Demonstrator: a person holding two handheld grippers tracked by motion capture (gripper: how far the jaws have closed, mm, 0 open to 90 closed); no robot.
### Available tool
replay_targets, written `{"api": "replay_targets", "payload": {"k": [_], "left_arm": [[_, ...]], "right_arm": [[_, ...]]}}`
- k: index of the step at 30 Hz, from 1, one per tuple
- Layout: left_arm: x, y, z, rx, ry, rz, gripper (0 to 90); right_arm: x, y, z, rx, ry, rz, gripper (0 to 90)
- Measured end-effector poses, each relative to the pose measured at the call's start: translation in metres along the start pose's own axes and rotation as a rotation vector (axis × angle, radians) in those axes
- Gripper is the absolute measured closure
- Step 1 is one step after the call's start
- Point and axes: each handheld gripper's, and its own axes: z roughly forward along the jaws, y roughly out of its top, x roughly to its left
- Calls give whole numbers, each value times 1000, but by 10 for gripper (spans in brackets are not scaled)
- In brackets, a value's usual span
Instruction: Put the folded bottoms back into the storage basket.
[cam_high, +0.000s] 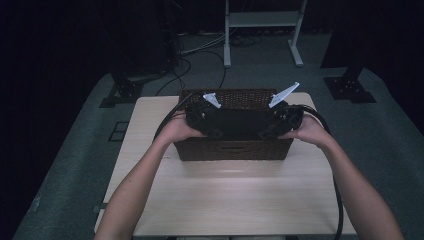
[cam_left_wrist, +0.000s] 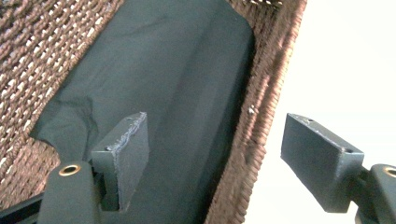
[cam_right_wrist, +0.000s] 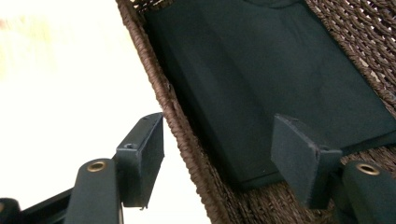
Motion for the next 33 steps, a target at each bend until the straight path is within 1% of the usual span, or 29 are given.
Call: {"api": "replay_targets", "payload": {"k": [2, 3, 4, 6, 8, 10, 13, 15, 17, 19, 21, 22, 24, 25, 27, 29, 30, 31, 33], "left_arm": [[-3, -2, -3, -9, 2, -2, 225], [-5, -2, -4, -6, 9, -1, 225], [-5, -3, -4, -5, 12, 2, 222], [-8, -4, -5, -11, 8, 2, 223], [-11, -5, -5, -8, 7, 5, 223], [-14, -5, -5, -2, 10, 12, 222], [-18, -4, -4, 9, 3, 18, 200], [-21, -5, -4, 14, 6, 29, 200], [-22, -7, -3, 4, -3, 22, 200], [-24, -9, -1, 9, -3, 27, 197], [-26, -10, -1, 5, -1, 29, 195], [-27, -11, -1, 4, -3, 27, 194], [-29, -11, -2, 9, -5, 27, 189], [-30, -11, -3, 4, -9, 26, 187], [-33, -11, -3, -9, -10, 29, 187], [-36, -13, -3, -5, -13, 39, 186], [-38, -13, -2, -8, -13, 37, 186], [-40, -14, -2, -9, -19, 41, 185], [-44, -15, -2, -11, -17, 46, 185]], "right_arm": [[3, -1, -1, 3, -1, -2, 337], [4, -2, -1, 2, -1, -9, 336], [6, -2, -1, 2, 1, -6, 336], [8, -3, -2, 6, -1, -11, 333], [10, -5, -2, 2, 6, -24, 334], [13, -5, -2, 2, 18, -16, 342], [16, -6, -1, 7, 24, -18, 333], [18, -7, -1, 11, 24, -17, 328], [20, -9, -1, 11, 22, -24, 325], [22, -12, -1, 11, 20, -20, 323], [23, -14, -2, 9, 14, -38, 321], [24, -14, -2, 9, 15, -27, 318], [27, -16, -2, 8, 13, -33, 310], [28, -17, -2, 13, 13, -32, 306], [31, -19, -3, 7, 19, -43, 303], [34, -20, -3, 8, 10, -44, 289], [34, -20, -3, 5, 3, -55, 286], [36, -21, -4, 4, -3, -55, 281], [38, -21, -4, 3, -5, -47, 274]]}}
